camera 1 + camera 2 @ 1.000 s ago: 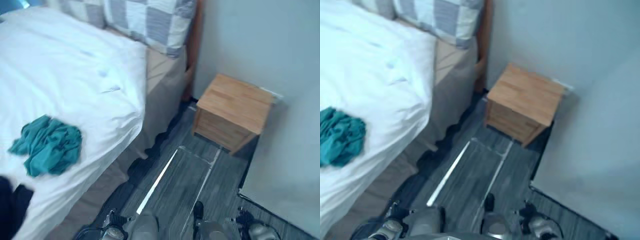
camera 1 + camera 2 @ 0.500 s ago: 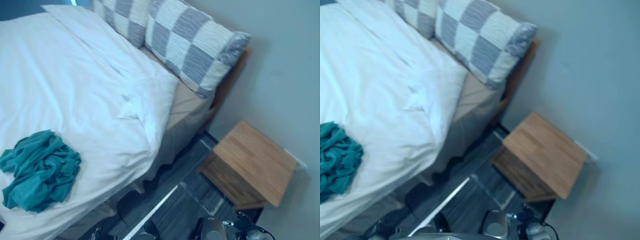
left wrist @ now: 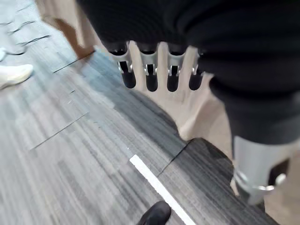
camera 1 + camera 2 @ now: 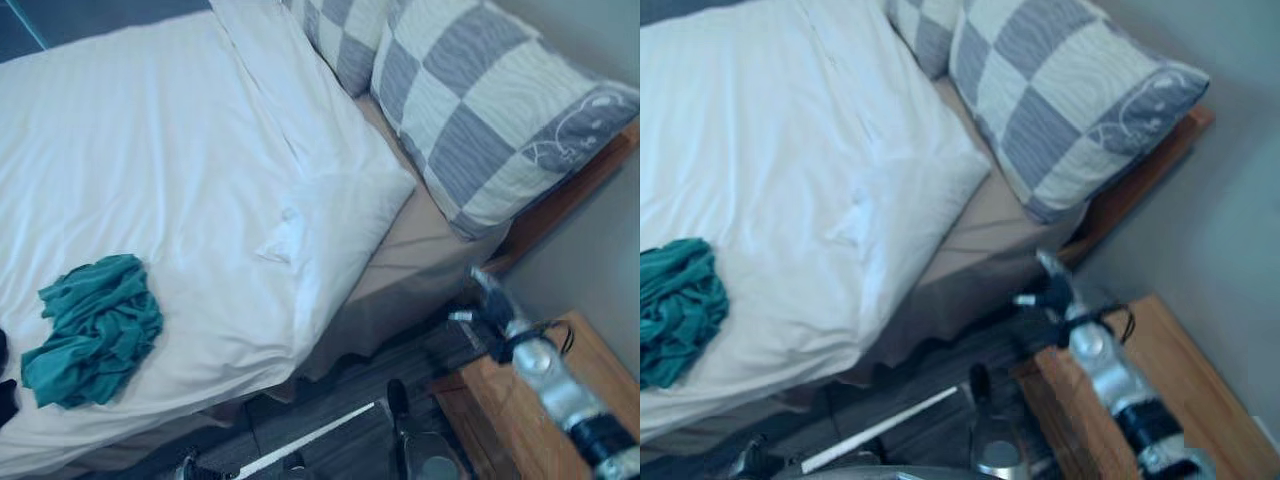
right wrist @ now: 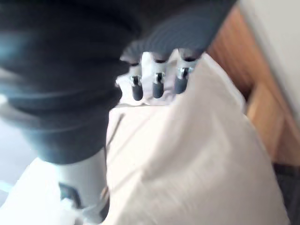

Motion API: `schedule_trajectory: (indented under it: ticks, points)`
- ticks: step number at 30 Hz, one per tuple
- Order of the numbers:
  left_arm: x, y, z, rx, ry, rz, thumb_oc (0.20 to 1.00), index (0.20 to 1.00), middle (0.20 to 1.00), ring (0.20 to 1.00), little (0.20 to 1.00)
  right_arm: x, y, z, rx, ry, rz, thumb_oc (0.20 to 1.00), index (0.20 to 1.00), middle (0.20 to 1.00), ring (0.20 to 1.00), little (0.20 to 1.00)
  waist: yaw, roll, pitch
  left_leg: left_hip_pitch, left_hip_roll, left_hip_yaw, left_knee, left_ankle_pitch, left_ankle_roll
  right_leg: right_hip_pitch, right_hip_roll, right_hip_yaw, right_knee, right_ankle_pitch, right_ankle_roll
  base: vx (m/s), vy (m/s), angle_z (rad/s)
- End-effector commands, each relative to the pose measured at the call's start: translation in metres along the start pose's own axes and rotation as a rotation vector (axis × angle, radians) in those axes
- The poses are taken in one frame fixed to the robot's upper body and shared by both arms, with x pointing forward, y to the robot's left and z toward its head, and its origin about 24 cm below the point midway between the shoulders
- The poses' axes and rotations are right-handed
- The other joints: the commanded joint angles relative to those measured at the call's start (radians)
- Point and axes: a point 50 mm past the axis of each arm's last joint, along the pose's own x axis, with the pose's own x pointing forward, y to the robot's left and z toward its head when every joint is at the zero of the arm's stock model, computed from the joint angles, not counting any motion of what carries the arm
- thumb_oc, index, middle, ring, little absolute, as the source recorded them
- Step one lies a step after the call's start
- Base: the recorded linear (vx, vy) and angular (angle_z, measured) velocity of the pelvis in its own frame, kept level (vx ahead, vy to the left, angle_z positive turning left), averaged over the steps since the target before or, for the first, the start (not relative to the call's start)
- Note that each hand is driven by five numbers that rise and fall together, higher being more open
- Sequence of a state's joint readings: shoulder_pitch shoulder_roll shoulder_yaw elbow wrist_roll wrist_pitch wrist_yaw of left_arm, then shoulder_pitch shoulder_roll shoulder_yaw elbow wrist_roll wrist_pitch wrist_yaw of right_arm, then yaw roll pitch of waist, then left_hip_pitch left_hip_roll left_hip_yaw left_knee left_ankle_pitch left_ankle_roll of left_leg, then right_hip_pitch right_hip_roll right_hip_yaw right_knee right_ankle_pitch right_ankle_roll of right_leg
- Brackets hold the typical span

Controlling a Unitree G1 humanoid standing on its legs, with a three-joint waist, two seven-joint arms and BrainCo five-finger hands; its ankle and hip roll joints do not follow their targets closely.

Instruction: Tidy up the quilt and then pick up the clothes from the bed and put them into the laundry hamper.

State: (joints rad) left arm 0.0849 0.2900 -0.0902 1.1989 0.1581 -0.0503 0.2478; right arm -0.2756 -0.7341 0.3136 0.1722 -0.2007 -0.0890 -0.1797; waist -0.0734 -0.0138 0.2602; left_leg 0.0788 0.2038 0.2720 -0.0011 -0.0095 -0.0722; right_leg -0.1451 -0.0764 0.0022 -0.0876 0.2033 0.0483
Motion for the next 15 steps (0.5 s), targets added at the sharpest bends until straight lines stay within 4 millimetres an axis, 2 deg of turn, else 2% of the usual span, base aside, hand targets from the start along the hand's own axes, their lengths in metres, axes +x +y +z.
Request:
schedule_trajectory:
  ticks: [1,4,5,6,7,8,9,10,11,12,13,14,15]
  points:
    - [0.005,0.022,-0.005,0.009,0.036,0.078,1.0,1.0,1.0,1.0,1.0,0.027,-0.028,0.055,-0.053,-0.267,-0.13,1.0,1.0,1.0,1.0,1.0,0.014,-0.069,0.033,-0.053,0.059,0.018,0.03,0.04,-0.078,0.123,-0.122,-0.068,0.001,-0.192,0.12,-0.1,-0.134,0.81]
    - [0.001,0.018,-0.019,-0.01,0.091,0.063,1.0,1.0,1.0,1.0,1.0,0.038,-0.042,0.085,-0.151,-0.384,-0.17,1.0,1.0,1.0,1.0,1.0,0.01,-0.046,0.043,-0.048,0.111,0.161,0.072,0.058,-0.083,0.157,-0.127,-0.167,0.01,-0.219,0.108,-0.04,-0.096,1.17]
    - [0.001,0.017,-0.018,-0.01,0.089,0.064,1.0,1.0,1.0,1.0,1.0,0.047,-0.047,0.098,-0.17,-0.42,-0.192,1.0,1.0,1.0,1.0,1.0,0.019,-0.042,0.05,-0.06,0.116,0.167,0.08,0.084,-0.092,0.164,-0.124,-0.171,0.01,-0.219,0.106,0.01,-0.02,1.07]
    - [0.0,0.015,-0.02,-0.01,0.096,0.055,1.0,1.0,1.0,1.0,1.0,0.053,-0.048,0.11,-0.179,-0.453,-0.2,1.0,1.0,1.0,1.0,1.0,0.02,-0.037,0.053,-0.059,0.115,0.169,0.061,0.086,-0.092,0.165,-0.121,-0.179,0.013,-0.216,0.108,-0.01,-0.005,0.66]
    - [0.0,0.015,-0.02,-0.013,0.096,0.054,1.0,1.0,1.0,1.0,1.0,0.054,-0.048,0.111,-0.179,-0.456,-0.199,1.0,1.0,1.0,1.0,1.0,0.018,-0.037,0.053,-0.058,0.114,0.169,0.059,0.087,-0.092,0.165,-0.121,-0.179,0.013,-0.216,0.108,-0.08,-0.033,0.3]
    - [0.002,0.018,-0.015,0.007,0.074,0.06,1.0,1.0,1.0,1.0,1.0,0.069,-0.06,0.137,-0.217,-0.525,-0.23,1.0,1.0,1.0,1.0,1.0,0.025,-0.032,0.07,-0.064,0.111,0.165,0.033,0.095,-0.093,0.147,-0.123,-0.189,0.022,-0.204,0.111,-0.11,-0.014,0.2]
    - [0.004,0.021,-0.011,0.017,0.054,0.066,1.0,1.0,1.0,1.0,1.0,0.077,-0.07,0.15,-0.242,-0.55,-0.257,1.0,1.0,1.0,1.0,1.0,0.033,-0.032,0.079,-0.076,0.109,0.163,0.021,0.105,-0.095,0.124,-0.126,-0.189,0.033,-0.2,0.111,-0.16,-0.005,0.09]
    - [0.005,0.025,-0.005,0.021,0.033,0.075,1.0,1.0,1.0,1.0,1.0,0.085,-0.077,0.159,-0.266,-0.556,-0.277,1.0,1.0,1.0,1.0,1.0,0.04,-0.03,0.093,-0.092,0.104,0.156,0.008,0.113,-0.094,0.09,-0.131,-0.186,0.047,-0.195,0.112,-0.1,0.019,0.13]
    - [0.005,0.025,-0.005,0.017,0.032,0.074,1.0,1.0,1.0,1.0,1.0,0.086,-0.077,0.16,-0.267,-0.559,-0.278,1.0,1.0,1.0,1.0,1.0,0.038,-0.029,0.093,-0.094,0.103,0.157,0.008,0.114,-0.094,0.086,-0.131,-0.185,0.05,-0.196,0.113,-0.15,0.054,0.18]
    - [0.013,0.036,0.03,0.022,-0.033,0.107,1.0,1.0,1.0,1.0,1.0,0.099,-0.08,0.176,-0.283,-0.57,-0.281,1.0,1.0,1.0,1.0,1.0,0.028,-0.03,0.114,-0.119,0.104,0.17,-0.008,0.128,-0.098,0.019,-0.14,-0.174,0.084,-0.19,0.114,-0.11,0.051,0.17]
    - [0.016,0.043,0.046,0.024,-0.079,0.133,1.0,1.0,1.0,1.0,1.0,0.105,-0.074,0.174,-0.262,-0.538,-0.274,1.0,1.0,1.0,1.0,1.0,0.028,-0.029,0.118,-0.129,0.104,0.172,-0.01,0.131,-0.099,-0.001,-0.14,-0.168,0.094,-0.187,0.114,-0.16,0.049,0.12]
    - [0.016,0.045,0.055,0.012,-0.11,0.146,1.0,1.0,1.0,1.0,1.0,0.107,-0.078,0.178,-0.265,-0.546,-0.294,1.0,1.0,1.0,1.0,1.0,0.031,-0.031,0.126,-0.149,0.106,0.171,-0.009,0.137,-0.1,-0.027,-0.142,-0.164,0.107,-0.184,0.114,-0.09,-0.013,0.04]
    - [0.016,0.047,0.065,-0.006,-0.143,0.157,1.0,1.0,1.0,1.0,1.0,0.112,-0.079,0.174,-0.266,-0.513,-0.3,1.0,1.0,1.0,1.0,1.0,0.035,-0.03,0.133,-0.174,0.107,0.167,-0.006,0.143,-0.102,-0.055,-0.146,-0.166,0.121,-0.183,0.113,-0.11,-0.038,0.02]
